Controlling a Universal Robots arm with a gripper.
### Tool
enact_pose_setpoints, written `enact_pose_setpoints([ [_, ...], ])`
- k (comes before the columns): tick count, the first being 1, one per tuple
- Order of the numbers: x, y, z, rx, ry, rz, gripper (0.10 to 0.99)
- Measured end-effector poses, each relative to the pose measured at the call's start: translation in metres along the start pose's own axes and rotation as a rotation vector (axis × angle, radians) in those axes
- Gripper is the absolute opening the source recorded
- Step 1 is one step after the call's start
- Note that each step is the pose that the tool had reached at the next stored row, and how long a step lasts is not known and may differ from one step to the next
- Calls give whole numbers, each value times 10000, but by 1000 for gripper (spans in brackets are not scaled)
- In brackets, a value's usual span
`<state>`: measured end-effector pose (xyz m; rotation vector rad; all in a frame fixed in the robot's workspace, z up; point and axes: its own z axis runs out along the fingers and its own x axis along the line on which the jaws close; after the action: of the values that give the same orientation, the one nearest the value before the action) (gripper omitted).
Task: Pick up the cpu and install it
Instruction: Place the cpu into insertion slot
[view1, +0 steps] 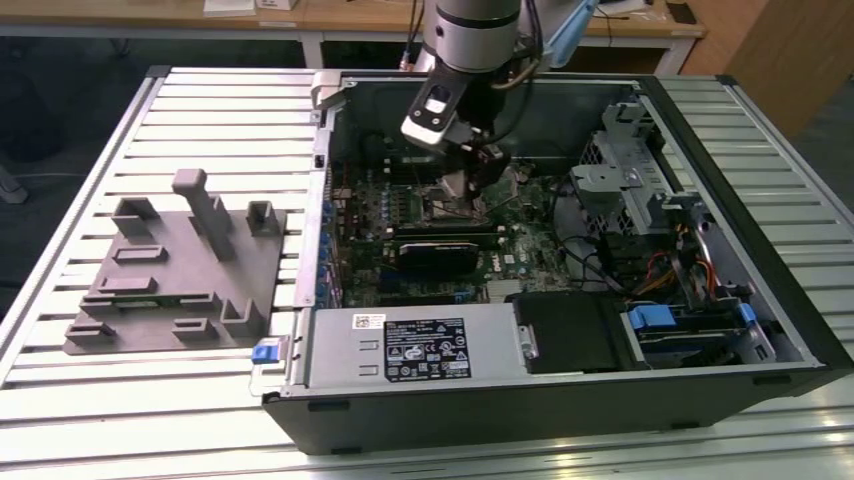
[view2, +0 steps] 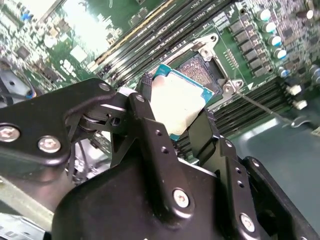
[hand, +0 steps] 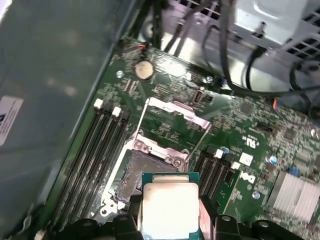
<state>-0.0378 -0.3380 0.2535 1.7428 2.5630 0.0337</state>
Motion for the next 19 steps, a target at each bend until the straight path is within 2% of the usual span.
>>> enact_pose_setpoints([
  [16, 0, 0, 5, 66, -121, 2895, 537],
  [19, 3, 2, 10, 72, -133, 3219, 537],
])
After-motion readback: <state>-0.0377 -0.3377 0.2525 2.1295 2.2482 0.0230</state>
